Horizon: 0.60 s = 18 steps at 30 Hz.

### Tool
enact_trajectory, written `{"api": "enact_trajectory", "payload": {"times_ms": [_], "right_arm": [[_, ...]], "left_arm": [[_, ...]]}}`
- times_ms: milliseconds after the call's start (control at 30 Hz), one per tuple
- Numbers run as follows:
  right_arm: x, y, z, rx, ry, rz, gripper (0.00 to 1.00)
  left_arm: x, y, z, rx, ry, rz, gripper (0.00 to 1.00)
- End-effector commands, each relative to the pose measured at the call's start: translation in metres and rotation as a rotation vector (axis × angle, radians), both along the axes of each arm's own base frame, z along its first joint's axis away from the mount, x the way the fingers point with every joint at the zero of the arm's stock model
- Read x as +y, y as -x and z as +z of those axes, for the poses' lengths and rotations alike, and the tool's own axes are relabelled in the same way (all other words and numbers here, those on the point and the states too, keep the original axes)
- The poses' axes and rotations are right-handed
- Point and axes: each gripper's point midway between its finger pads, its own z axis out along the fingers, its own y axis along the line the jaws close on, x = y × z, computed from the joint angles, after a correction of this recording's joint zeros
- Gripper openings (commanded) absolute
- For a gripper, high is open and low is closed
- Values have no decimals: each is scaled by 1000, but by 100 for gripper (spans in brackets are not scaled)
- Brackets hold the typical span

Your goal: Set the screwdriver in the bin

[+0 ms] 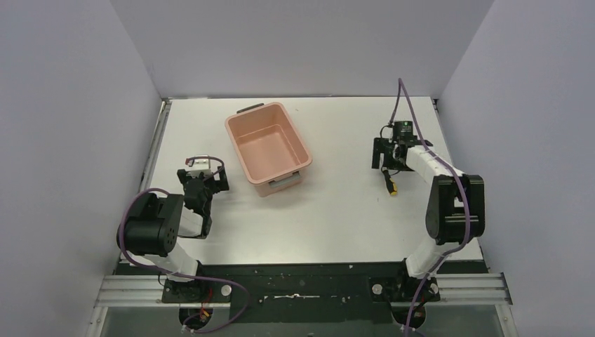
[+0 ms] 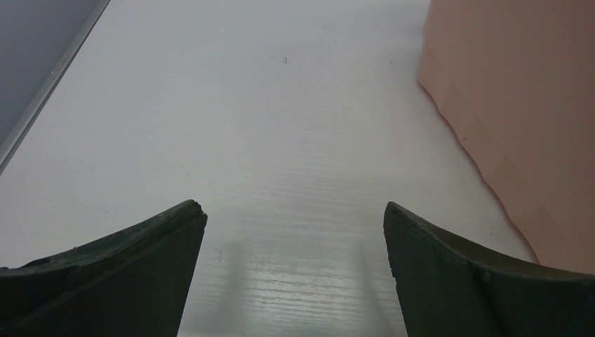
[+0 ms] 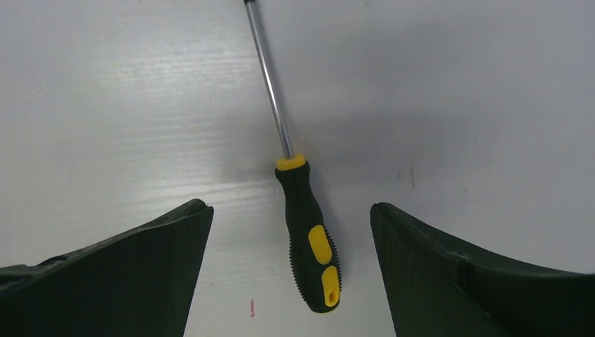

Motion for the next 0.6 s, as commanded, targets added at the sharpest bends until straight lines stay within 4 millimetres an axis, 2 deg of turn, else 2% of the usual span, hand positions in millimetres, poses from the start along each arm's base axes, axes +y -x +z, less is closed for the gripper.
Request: {"api": "enact_trajectory", "payload": {"times_ms": [0, 133, 233, 300, 367, 467, 533, 567], "right_arm": [[8, 13, -16, 96, -17, 62, 82], [0, 26, -43, 166, 22, 45, 66], [-11, 31, -57, 213, 79, 28, 37], [-14, 29, -56, 226, 98, 28, 18], [-16, 22, -48, 213, 111, 27, 1], [-17, 6, -25, 184, 121, 35, 0], [-15, -5, 0, 147, 113, 43, 0], [-13, -12, 19, 116, 108, 43, 0]], "left_arm": [[0, -4, 13, -46, -4, -11, 97], [0, -4, 13, -45, -4, -11, 97], [0, -4, 13, -45, -3, -11, 97], [0, -5, 14, -47, -4, -10, 97], [0, -4, 13, -46, -4, -11, 97], [0, -4, 13, -45, -3, -11, 97], [0, -5, 14, -46, -3, -11, 97], [0, -5, 14, -47, -4, -11, 97]]}}
